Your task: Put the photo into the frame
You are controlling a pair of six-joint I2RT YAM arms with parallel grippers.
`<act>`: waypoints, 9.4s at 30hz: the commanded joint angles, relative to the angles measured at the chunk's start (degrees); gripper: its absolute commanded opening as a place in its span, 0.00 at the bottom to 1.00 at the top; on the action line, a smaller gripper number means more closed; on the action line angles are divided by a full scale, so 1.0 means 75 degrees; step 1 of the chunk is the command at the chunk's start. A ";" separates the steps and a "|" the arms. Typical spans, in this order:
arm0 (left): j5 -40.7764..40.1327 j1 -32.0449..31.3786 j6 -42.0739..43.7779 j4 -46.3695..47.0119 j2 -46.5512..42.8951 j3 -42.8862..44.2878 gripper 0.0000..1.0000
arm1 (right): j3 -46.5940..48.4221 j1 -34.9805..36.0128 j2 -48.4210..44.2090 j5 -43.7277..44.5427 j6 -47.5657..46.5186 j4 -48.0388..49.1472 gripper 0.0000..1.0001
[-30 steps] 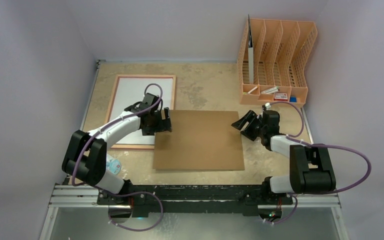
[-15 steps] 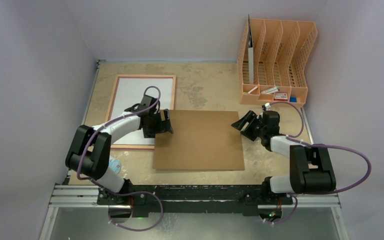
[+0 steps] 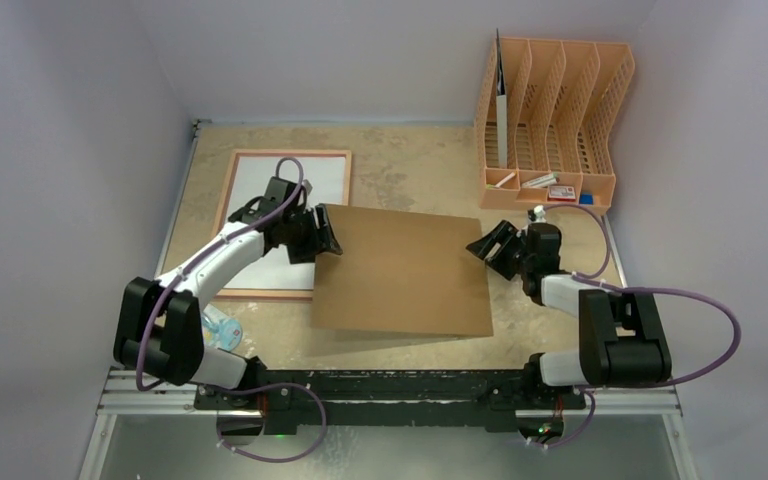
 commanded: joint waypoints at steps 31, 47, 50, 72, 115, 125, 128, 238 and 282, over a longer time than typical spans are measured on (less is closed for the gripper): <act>0.3217 0.0159 -0.0586 0.0931 -0.0877 0.1578 0.10 | -0.0476 0.0231 -0.0325 -0.0166 0.0081 -0.1586 0.72; 0.2948 0.0958 -0.0623 -0.0173 -0.0437 0.3177 0.00 | 0.1673 0.0506 -0.4133 0.1653 -0.0924 -0.2809 0.79; 0.3043 0.1003 -0.0729 -0.0334 -0.0518 0.3113 0.00 | 0.1504 0.0999 -0.5273 0.1368 -0.0929 -0.1893 0.80; 0.3095 0.1300 -0.1589 -0.0187 0.0257 0.3784 0.00 | 0.2079 0.4956 -0.3561 0.2561 -0.4296 -0.0040 0.88; 0.3955 0.1829 -0.2091 0.0025 0.0198 0.3879 0.00 | 0.0834 0.9569 0.1184 0.9698 -1.1607 0.8031 0.22; 0.3810 0.1832 -0.2009 0.0302 0.0147 0.4103 0.62 | 0.0771 0.9571 0.0861 0.9724 -1.1443 0.8190 0.00; 0.3494 0.1863 -0.1764 0.0236 0.0130 0.4491 0.82 | 0.0586 0.9571 0.0561 0.9537 -1.1350 0.8229 0.00; 0.2838 0.3497 0.0053 0.2195 0.3133 0.1230 0.67 | 0.4274 0.4269 -0.1832 0.2334 0.1572 -0.0924 0.00; 0.1021 0.3436 0.1144 0.0911 0.1718 0.0759 0.53 | 0.2683 0.4275 0.0128 0.3746 0.3835 0.2251 0.00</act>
